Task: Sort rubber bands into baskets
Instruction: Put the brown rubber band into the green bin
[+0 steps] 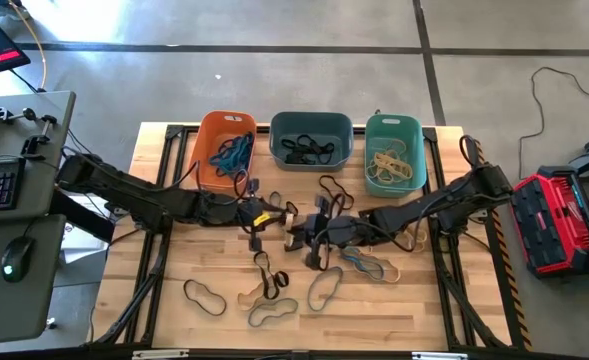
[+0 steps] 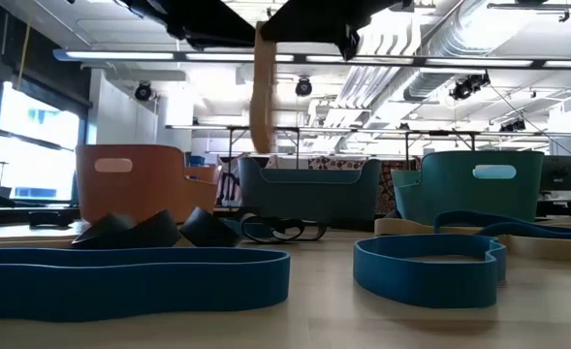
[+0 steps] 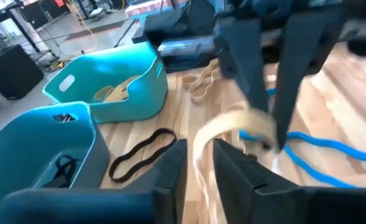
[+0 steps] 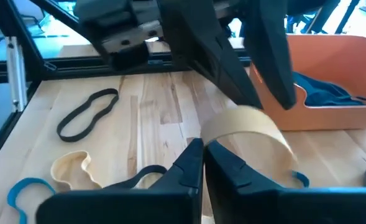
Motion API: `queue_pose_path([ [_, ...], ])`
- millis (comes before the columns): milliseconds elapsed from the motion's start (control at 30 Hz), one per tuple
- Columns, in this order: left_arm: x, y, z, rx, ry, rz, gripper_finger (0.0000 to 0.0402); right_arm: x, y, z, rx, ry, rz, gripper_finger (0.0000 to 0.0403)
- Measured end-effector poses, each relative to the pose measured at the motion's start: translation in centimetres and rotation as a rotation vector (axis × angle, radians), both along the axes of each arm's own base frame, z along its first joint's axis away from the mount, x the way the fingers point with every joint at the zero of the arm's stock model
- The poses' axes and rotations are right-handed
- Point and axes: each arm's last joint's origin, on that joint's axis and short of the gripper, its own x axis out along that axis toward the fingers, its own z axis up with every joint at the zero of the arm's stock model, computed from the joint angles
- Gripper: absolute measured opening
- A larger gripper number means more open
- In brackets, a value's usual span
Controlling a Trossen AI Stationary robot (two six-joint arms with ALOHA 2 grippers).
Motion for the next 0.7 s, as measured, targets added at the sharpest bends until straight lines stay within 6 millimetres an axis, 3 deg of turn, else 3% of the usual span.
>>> queue_pose_path([
  [333,-0.8,0.2,0.9,-0.024,-0.024,0.009,0.0156,-1.2,-0.3,1.7,-0.040,-0.027,-0.077,0.0001],
  [700,-1.0,0.1,-0.6,-0.153,-0.067,-0.109,0.0185,-2.4,-0.3,1.6,-0.106,0.047,-0.199,0.0000],
])
